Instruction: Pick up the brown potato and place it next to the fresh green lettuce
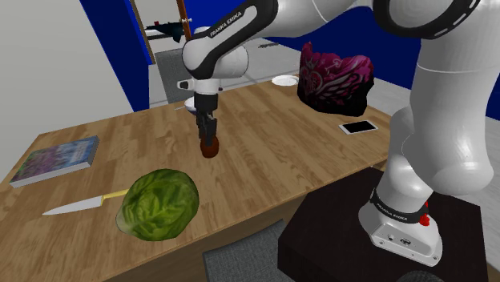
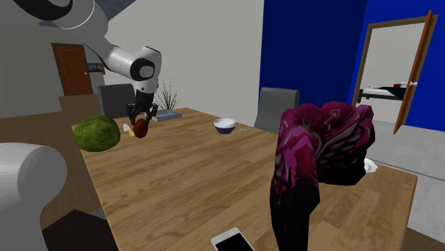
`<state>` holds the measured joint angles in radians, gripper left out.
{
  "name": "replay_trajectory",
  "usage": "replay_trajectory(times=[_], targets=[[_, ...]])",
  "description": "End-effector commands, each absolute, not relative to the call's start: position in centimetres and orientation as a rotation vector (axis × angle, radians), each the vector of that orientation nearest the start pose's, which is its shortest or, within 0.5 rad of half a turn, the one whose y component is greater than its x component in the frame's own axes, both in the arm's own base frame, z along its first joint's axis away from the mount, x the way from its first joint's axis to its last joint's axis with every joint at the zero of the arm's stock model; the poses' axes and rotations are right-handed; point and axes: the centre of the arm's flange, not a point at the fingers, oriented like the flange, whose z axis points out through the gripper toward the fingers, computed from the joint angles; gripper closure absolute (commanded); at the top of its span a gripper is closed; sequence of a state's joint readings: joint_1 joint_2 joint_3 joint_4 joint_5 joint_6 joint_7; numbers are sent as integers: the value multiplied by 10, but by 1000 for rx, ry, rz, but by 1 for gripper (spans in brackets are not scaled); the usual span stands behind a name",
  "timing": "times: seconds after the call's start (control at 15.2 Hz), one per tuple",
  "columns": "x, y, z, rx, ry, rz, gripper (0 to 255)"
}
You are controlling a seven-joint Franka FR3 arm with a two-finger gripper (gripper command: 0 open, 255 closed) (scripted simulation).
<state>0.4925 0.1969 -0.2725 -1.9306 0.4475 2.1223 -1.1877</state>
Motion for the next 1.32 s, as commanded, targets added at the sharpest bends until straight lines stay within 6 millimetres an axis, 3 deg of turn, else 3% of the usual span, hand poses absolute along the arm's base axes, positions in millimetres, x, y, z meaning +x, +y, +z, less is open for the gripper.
replay_trajectory(times=[0.0, 1.12, 1.25], targets=[[581, 156, 384, -2367, -1579, -229, 255], [581, 156, 293, -2367, -1579, -229, 255], [581, 156, 293, -2367, -1579, -229, 255]])
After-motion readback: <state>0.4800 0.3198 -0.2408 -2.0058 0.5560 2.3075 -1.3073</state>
